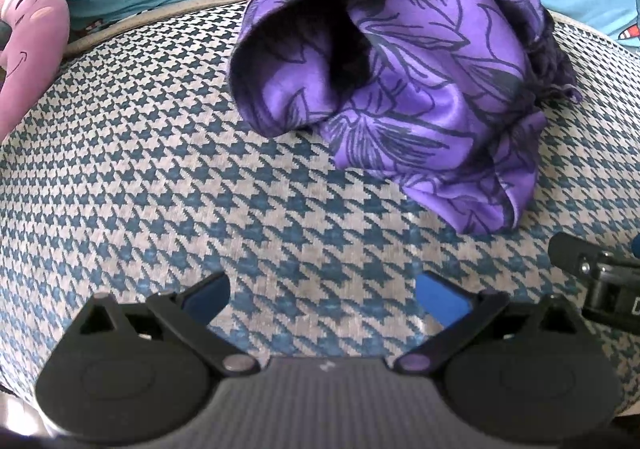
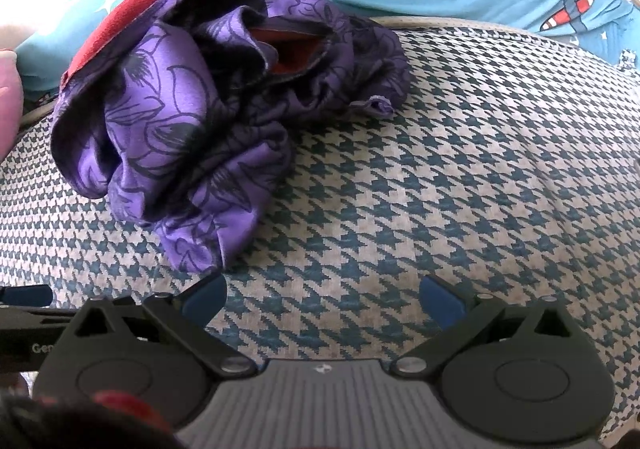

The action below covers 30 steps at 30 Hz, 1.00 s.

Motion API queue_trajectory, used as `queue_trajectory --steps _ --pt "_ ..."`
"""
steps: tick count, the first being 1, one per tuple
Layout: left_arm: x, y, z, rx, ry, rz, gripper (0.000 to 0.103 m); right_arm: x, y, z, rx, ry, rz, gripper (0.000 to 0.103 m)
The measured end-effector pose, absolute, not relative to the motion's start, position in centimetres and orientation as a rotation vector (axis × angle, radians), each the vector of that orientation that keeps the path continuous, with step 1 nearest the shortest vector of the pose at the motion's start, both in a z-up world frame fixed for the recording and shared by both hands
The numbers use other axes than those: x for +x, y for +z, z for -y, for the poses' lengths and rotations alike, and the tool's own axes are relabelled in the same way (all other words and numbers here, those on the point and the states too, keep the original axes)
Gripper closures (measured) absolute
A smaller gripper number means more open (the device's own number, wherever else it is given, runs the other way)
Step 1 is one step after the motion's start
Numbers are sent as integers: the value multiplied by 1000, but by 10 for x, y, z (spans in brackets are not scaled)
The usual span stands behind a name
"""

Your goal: Fold clothes

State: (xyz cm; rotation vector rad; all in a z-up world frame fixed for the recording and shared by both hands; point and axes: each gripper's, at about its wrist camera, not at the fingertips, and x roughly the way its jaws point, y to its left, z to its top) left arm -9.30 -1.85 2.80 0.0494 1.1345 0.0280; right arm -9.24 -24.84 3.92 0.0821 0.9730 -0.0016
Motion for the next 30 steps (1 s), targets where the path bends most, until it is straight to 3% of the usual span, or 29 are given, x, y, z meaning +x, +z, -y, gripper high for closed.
queue_trajectory --steps 20,30 --pt "-64 28 10 8 104 -1116 0 -80 55 230 94 38 -935 0" --pt "-50 36 -7 -49 117 -1096 0 -69 70 211 81 108 -880 5"
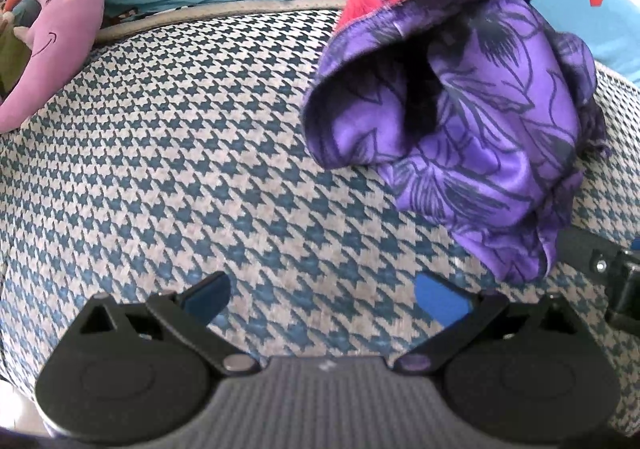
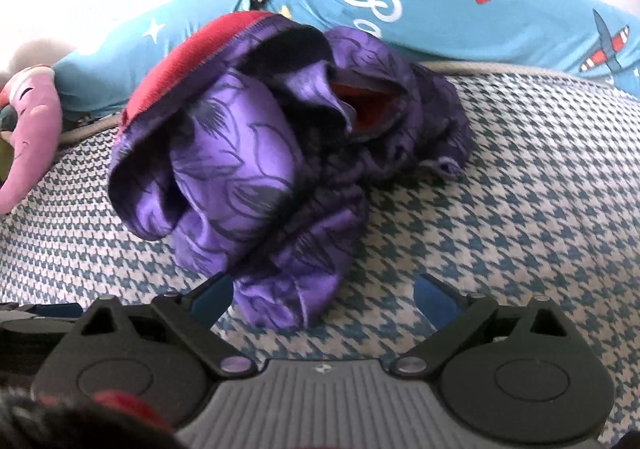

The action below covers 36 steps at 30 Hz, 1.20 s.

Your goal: Fold clothes

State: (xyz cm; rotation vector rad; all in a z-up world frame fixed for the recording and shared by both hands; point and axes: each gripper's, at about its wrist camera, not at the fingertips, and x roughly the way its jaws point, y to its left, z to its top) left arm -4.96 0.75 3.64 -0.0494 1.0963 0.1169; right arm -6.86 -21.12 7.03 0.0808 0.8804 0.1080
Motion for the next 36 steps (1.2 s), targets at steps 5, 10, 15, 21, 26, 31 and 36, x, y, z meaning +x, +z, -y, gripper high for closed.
queue_trajectory --steps 5,10,15,21,26,31,36 --pt "-43 46 -11 -65 106 -1087 0 -60 79 200 46 160 -824 5" --pt "-29 57 -14 -46 126 -1057 0 -45 79 192 30 193 -785 6" --pt "-19 56 -12 -40 129 -1082 0 -30 78 191 78 219 -780 17" --pt "-9 58 -22 -20 148 -1075 0 -17 76 179 58 249 -736 30" --pt "7 59 -36 33 195 -1056 0 0 65 174 52 260 -737 64" --pt "10 69 -58 -75 204 -1059 0 3 59 175 75 299 -739 95" --pt "2 81 -71 -144 178 -1023 0 -18 62 166 18 400 -695 96"
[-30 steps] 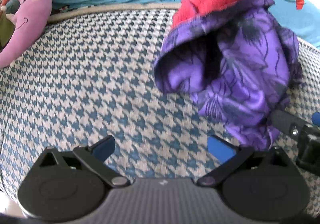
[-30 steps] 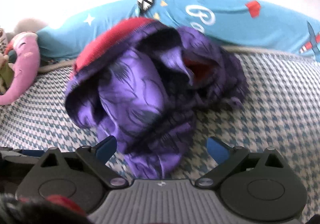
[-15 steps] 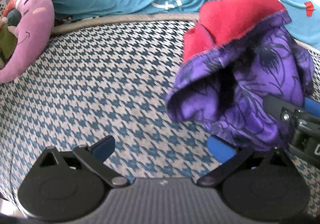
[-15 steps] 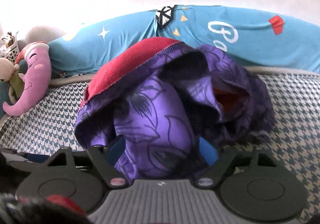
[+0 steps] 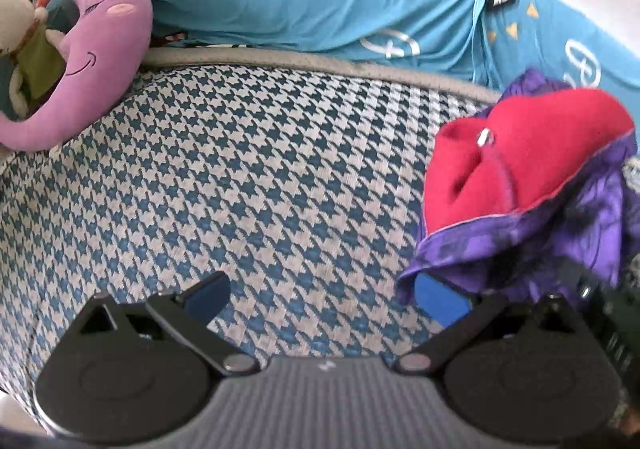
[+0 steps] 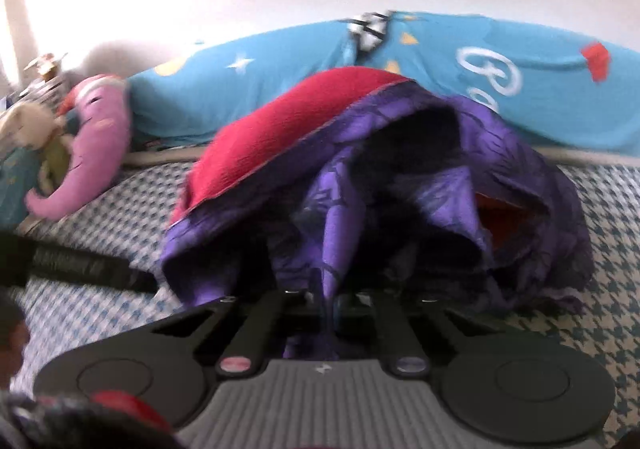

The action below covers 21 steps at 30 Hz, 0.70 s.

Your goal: Fold clothes

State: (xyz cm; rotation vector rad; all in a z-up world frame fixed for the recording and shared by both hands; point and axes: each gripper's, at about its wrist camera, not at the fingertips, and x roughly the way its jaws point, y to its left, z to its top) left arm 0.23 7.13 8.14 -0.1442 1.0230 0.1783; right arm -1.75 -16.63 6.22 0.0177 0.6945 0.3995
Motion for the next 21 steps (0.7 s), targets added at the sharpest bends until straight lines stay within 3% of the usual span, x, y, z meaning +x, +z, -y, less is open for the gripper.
queue_trajectory --steps 14,21 --pt "-14 99 -59 -185 70 -863 0 -78 33 129 -241 619 -761 96" --pt "0 61 -43 -142 86 -1003 0 -86 49 152 -172 638 -770 89"
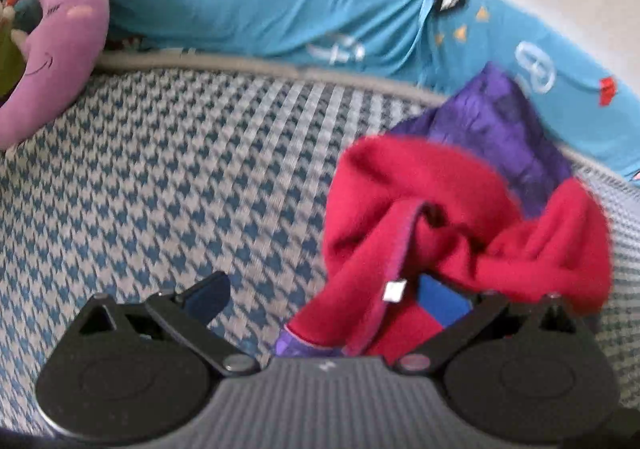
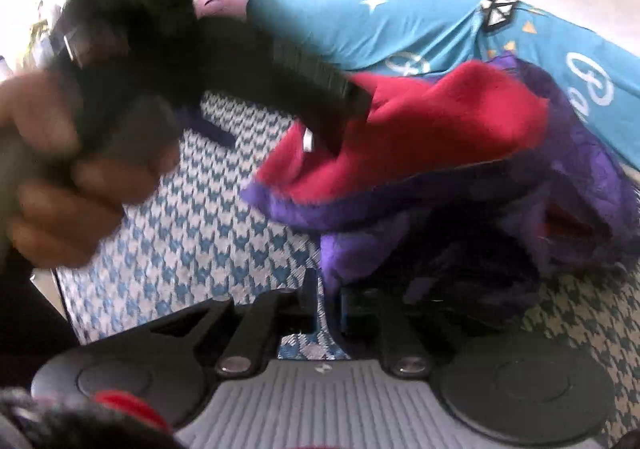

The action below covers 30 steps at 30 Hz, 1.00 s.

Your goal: Fold clothes

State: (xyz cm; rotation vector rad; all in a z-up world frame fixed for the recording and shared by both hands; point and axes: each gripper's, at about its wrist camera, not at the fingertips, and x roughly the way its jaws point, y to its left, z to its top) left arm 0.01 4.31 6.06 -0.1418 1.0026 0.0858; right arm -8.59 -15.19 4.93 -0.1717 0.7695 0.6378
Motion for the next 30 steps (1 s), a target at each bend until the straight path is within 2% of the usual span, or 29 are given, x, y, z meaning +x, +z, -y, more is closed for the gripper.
queue_trajectory --steps 11,14,17,21,28,30 --pt "2 31 -38 -87 127 -1062 0 -96 89 200 -56 614 -684 86" --pt "0 24 -32 -58 139 -1067 0 -91 96 216 24 552 -647 83" --pt "-5 21 -29 -39 139 -1065 0 -80 99 228 102 473 -623 75" --pt "-7 20 -29 -40 132 -1074 0 -55 91 234 201 363 -641 72" --pt "-9 21 -28 -39 115 -1091 0 -26 74 214 262 329 -657 46" --pt "-11 23 -28 -34 106 -1096 0 -19 66 203 252 320 -674 43"
